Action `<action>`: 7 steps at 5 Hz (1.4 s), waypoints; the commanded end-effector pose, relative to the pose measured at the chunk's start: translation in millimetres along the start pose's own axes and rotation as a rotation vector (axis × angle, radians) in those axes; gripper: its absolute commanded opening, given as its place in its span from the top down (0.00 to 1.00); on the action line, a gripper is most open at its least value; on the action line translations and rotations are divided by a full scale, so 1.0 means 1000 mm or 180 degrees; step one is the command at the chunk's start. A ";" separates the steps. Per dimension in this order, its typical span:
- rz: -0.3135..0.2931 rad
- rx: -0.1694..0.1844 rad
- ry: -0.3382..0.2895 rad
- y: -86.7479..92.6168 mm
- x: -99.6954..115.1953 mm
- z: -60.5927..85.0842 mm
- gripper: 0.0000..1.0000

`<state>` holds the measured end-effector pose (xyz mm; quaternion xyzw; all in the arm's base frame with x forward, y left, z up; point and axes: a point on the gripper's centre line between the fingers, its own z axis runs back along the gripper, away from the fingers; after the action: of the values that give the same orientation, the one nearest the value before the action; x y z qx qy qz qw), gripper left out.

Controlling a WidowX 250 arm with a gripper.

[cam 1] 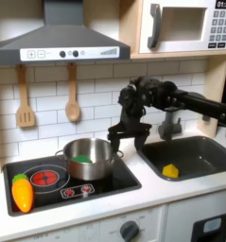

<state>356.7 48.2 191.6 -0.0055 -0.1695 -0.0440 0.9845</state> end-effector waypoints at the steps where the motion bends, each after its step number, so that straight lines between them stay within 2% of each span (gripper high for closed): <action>1: 0.0100 0.0002 0.0032 0.019 0.015 -0.010 0.00; 4: -0.0032 0.0013 0.0181 0.023 0.038 -0.053 0.00; 5: -0.0165 -0.0136 0.0269 0.021 0.040 -0.060 0.13; 6: -0.0250 -0.0194 0.0260 0.011 0.040 -0.056 1.00; 7: -0.0293 -0.0266 0.0224 0.005 0.041 -0.051 1.00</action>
<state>413.1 54.2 152.2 -0.0361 -0.1262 -0.0902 0.9872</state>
